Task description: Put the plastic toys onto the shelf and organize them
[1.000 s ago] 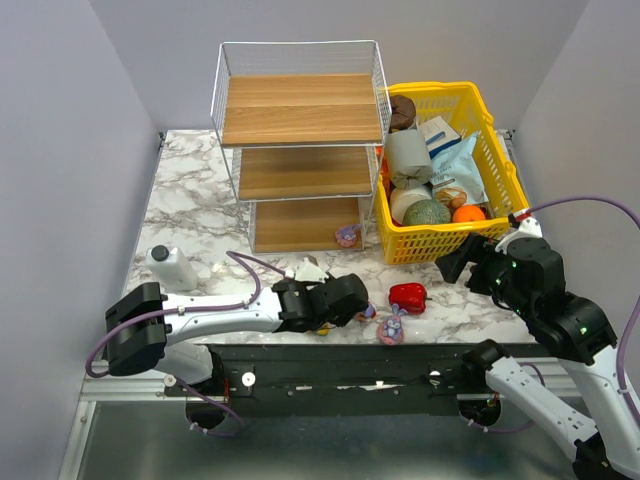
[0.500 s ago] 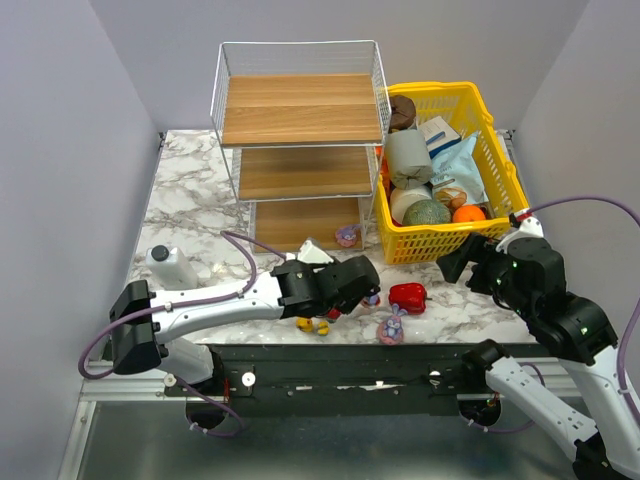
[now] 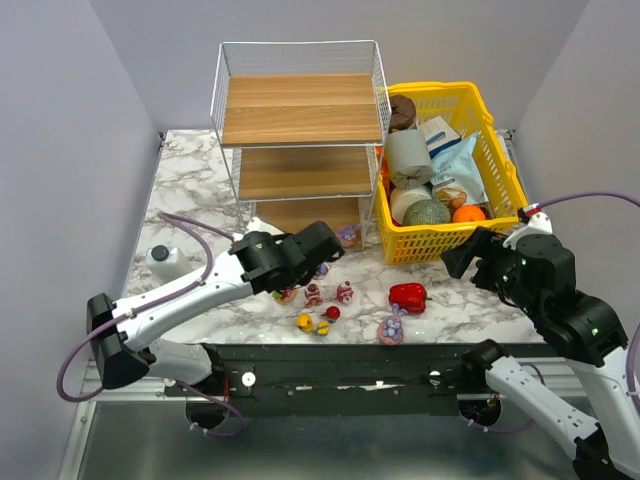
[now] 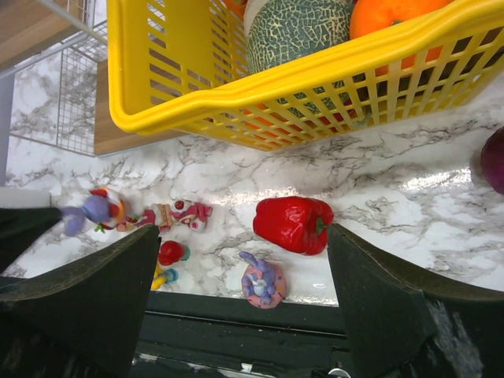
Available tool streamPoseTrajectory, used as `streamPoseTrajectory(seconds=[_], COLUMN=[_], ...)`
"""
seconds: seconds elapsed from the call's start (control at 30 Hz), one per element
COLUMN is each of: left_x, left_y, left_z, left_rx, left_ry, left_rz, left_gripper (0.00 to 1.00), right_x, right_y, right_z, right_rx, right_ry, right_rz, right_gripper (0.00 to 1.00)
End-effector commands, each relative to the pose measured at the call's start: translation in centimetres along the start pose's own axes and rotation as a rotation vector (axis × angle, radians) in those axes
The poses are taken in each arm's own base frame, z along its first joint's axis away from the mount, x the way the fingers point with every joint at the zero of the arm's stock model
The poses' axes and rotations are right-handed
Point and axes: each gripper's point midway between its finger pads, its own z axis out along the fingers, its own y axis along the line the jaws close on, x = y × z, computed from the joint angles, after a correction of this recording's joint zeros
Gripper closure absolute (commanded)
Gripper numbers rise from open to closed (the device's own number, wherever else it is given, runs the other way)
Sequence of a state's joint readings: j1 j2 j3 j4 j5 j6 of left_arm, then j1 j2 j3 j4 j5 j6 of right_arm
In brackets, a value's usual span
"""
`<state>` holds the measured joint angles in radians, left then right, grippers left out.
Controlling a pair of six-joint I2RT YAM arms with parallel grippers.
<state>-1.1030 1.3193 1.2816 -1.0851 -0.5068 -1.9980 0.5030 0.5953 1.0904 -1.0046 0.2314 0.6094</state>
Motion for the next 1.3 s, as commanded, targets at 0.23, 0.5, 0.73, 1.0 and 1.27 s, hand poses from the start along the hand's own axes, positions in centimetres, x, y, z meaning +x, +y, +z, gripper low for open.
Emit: streamPoseTrajectory(seconds=[0.23,0.5,0.73,1.0,1.27], left_x=[-10.5,-10.3,-9.5,-9.5,-9.7], left_y=[-1.5,-2.5,-3.4,-2.6,-3.6], left_z=[1.7,5.2,7.6,9.8,10.4], left_rx=[0.000,-0.009,-0.007,0.039,0.128], left_ry=[-0.268,-0.278,-0.274,-0.281,-0.258], left_rz=[-0.536,-0.640,-0.783,-0.947,-0.999], left_gripper=[1.00,1.00,1.00,1.00,1.00], right_x=[0.0,0.9,0.6,0.7,0.8], right_y=[-1.1,-1.5,-1.6,-2.1,-2.5], right_z=[-0.2,-0.2,-1.0,-2.0,-2.2], right_rx=[0.078,0.096,0.089,0.088,0.098], right_ry=[0.020,0.048,0.035,0.031,0.031], right_rz=[0.018,0.019,0.015,0.007,-0.002], right_gripper=[0.07,0.08,0.08,0.08,0.08])
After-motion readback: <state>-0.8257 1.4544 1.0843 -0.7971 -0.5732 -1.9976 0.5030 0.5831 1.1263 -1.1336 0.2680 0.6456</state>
